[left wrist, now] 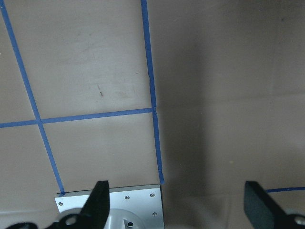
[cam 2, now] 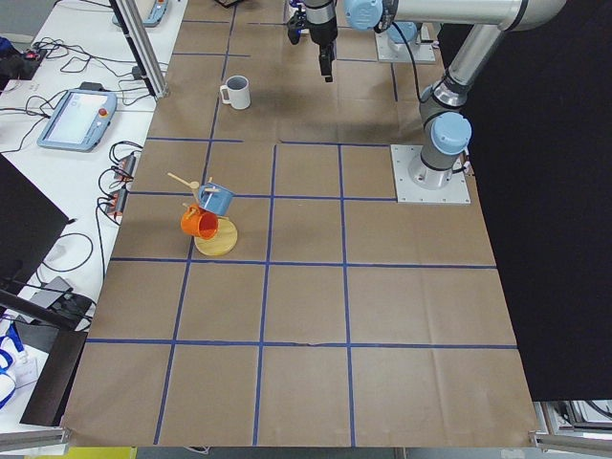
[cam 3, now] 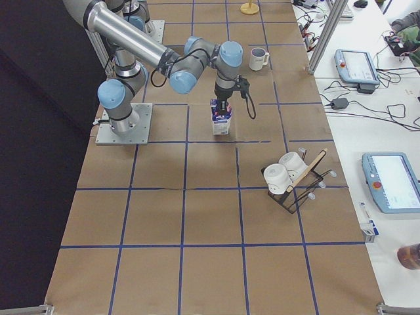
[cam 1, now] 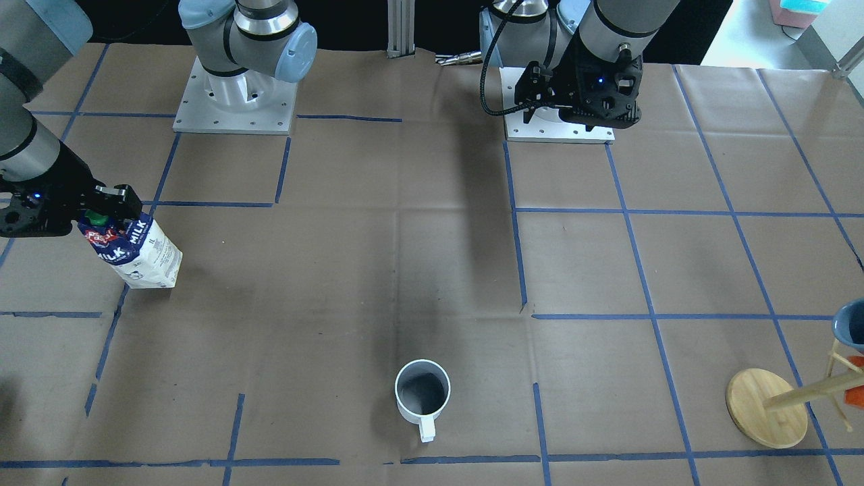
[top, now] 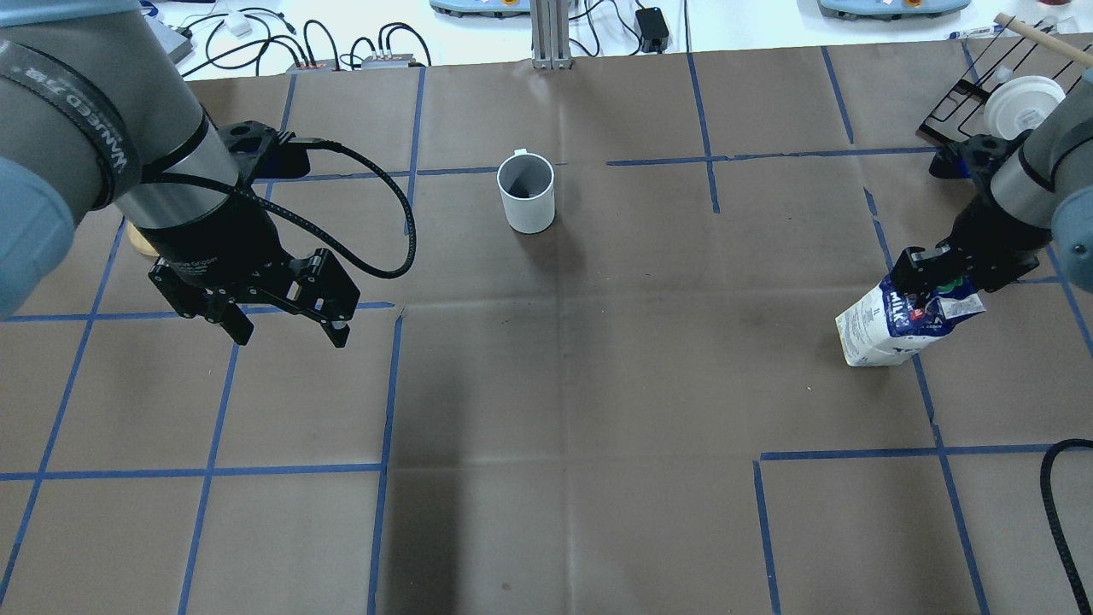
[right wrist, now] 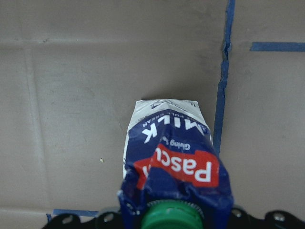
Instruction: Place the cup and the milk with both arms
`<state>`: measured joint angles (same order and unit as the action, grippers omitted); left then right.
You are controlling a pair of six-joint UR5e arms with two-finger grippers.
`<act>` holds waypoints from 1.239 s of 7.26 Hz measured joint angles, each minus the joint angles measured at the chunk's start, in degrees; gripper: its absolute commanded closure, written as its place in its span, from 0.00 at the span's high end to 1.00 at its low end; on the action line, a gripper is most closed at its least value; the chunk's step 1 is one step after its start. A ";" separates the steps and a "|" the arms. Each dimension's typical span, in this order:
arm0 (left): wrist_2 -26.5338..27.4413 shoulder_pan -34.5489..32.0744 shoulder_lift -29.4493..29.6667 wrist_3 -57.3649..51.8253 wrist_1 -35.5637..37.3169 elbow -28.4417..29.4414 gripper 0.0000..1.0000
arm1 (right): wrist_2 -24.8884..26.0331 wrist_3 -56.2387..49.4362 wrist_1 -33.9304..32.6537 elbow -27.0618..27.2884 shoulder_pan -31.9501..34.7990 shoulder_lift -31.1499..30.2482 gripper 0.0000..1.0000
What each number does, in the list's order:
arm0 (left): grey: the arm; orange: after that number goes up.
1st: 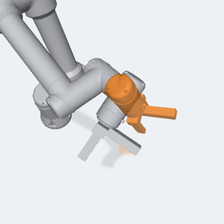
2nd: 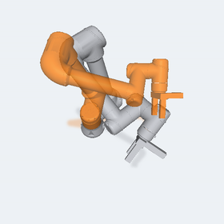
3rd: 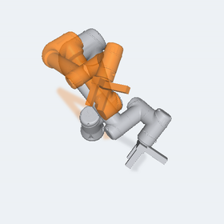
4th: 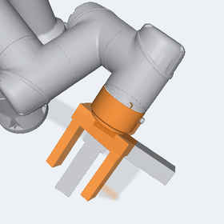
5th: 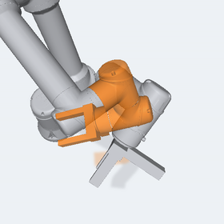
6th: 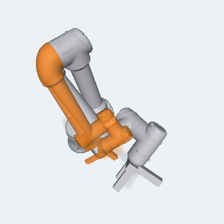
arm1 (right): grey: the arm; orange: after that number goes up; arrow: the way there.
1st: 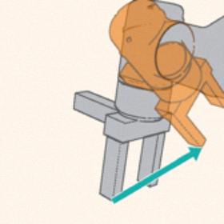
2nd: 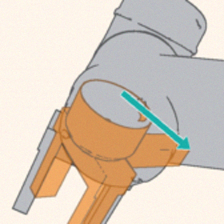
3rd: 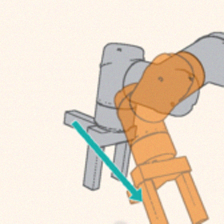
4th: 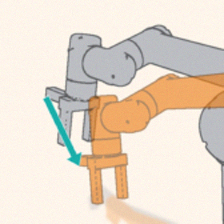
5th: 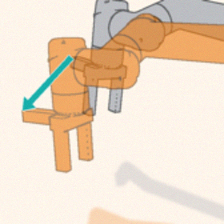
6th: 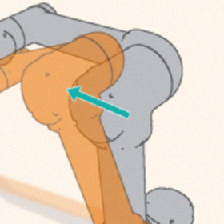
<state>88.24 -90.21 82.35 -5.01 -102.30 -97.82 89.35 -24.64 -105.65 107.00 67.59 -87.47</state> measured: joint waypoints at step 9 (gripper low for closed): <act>-0.09 0.19 -0.27 0.00 -0.07 -0.09 1.00 | -0.28 32.57 8.76 -44.33 31.32 31.71 0.39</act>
<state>88.16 -90.02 82.08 -5.01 -102.37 -97.91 89.06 7.93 -96.89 62.67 98.92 -55.75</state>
